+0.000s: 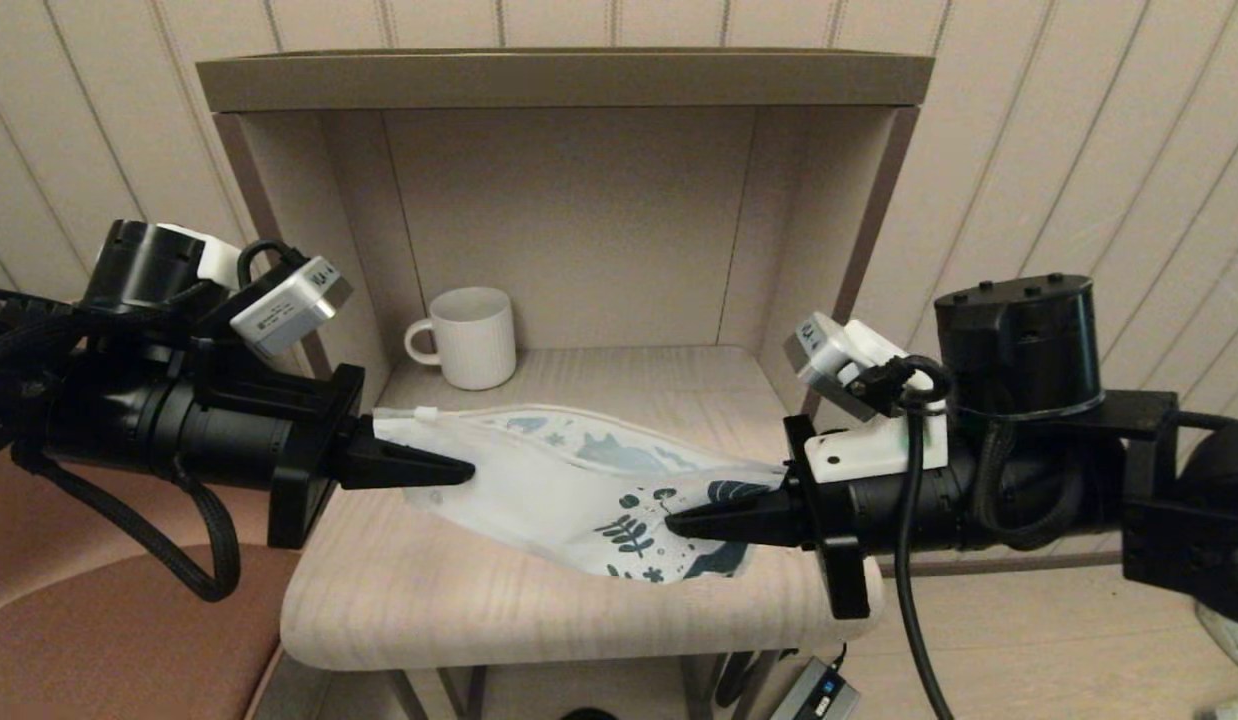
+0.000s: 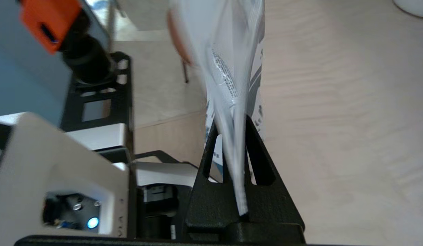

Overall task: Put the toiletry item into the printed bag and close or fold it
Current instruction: Hand it to the other hand

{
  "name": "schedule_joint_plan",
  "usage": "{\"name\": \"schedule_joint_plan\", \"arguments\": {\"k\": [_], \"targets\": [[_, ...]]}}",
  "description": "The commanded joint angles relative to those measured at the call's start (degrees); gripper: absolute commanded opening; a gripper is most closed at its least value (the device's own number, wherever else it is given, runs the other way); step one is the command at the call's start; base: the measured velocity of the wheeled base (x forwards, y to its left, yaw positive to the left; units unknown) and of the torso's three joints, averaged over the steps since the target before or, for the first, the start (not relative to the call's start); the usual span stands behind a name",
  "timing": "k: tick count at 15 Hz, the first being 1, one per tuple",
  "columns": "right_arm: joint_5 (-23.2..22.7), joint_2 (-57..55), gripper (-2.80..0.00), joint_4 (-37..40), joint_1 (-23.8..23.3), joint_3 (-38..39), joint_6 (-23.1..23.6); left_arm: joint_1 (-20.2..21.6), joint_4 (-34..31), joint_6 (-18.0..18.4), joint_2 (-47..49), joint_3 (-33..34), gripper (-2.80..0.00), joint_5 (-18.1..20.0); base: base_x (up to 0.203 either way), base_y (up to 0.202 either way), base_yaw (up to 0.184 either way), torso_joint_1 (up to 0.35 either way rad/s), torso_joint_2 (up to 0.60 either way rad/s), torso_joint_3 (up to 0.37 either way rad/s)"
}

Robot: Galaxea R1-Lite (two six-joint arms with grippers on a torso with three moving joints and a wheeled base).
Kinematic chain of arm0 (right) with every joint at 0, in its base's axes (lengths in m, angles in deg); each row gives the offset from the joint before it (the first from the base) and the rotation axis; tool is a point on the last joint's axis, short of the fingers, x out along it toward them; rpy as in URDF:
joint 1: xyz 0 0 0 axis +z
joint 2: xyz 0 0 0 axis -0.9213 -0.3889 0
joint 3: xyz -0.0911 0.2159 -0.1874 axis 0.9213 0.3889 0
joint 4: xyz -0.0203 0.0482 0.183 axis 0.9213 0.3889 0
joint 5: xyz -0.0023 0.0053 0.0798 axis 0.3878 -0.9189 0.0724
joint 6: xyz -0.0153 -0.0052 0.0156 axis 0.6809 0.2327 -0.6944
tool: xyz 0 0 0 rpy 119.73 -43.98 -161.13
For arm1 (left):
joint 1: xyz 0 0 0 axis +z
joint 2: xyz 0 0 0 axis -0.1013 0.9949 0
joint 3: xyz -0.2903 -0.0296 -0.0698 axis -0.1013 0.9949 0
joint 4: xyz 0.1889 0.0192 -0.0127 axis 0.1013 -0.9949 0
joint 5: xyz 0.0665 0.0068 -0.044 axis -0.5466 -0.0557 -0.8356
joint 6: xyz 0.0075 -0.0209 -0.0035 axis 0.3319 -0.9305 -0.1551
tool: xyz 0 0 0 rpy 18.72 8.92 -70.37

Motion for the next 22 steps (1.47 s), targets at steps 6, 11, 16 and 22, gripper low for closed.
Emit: {"name": "schedule_joint_plan", "arguments": {"k": [6, 11, 16, 22], "targets": [[3.98, -0.49, -2.8, -0.03, 1.66, -0.01, 0.83, -0.03, -0.07, 0.22, -0.03, 0.13, -2.8, 0.16, 0.0, 0.0, 0.0, 0.0, 0.0, 0.0], [3.98, -0.74, -2.8, -0.31, 1.66, 0.25, 1.27, -0.03, 0.02, 0.22, -0.01, 0.22, -2.8, 0.12, 0.0, 0.0, 0.0, 0.0, 0.0, 0.0], [4.02, -0.69, -2.8, 0.22, 1.74, 0.16, 1.54, -0.03, 0.01, 0.22, -0.01, 0.22, -2.8, 0.07, 0.0, 0.0, 0.0, 0.0, 0.0, 0.0], [3.95, -1.32, 0.0, -0.31, 1.16, 0.39, 4.19, -0.1, 0.0, 0.29, 0.22, 0.29, -2.8, -0.02, 0.0, 0.0, 0.0, 0.0, 0.0, 0.0]]}}
